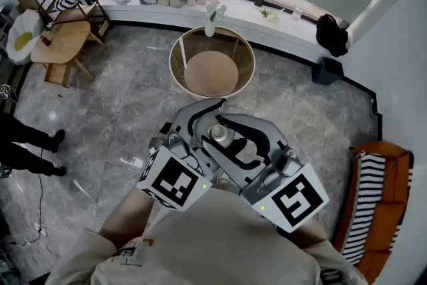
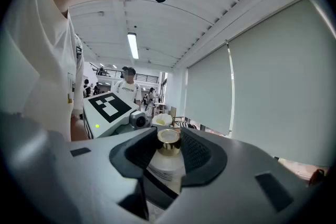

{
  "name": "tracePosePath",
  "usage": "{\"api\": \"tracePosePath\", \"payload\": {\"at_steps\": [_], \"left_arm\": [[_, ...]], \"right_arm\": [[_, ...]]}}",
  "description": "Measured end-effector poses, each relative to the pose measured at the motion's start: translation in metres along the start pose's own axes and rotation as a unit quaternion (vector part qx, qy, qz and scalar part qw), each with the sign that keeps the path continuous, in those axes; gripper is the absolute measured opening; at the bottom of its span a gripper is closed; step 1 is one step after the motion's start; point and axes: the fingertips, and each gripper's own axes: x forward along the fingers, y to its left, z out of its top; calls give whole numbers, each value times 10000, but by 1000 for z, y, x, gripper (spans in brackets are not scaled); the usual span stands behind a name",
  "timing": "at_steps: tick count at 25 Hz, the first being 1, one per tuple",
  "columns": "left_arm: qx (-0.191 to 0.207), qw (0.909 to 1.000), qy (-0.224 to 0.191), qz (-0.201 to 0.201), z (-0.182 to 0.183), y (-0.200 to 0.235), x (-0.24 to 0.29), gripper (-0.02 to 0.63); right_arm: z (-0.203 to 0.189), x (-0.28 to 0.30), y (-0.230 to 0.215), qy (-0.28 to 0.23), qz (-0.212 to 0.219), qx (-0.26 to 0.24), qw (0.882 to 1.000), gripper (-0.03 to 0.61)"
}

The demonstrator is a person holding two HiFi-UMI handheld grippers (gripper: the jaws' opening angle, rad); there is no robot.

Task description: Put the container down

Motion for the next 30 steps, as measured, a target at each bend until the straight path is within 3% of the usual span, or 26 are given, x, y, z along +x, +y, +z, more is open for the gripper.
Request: {"api": "tracePosePath", "payload": {"at_steps": [15, 30], "left_arm": [[-18, 9999, 25, -102, 7, -4, 11, 341], [-24, 9999, 118, 91, 16, -19, 54, 341]], "right_arm": [[2, -10, -10, -46, -52, 69, 10000, 138], [-9, -47, -38, -77, 180, 48, 9998, 138]]}}
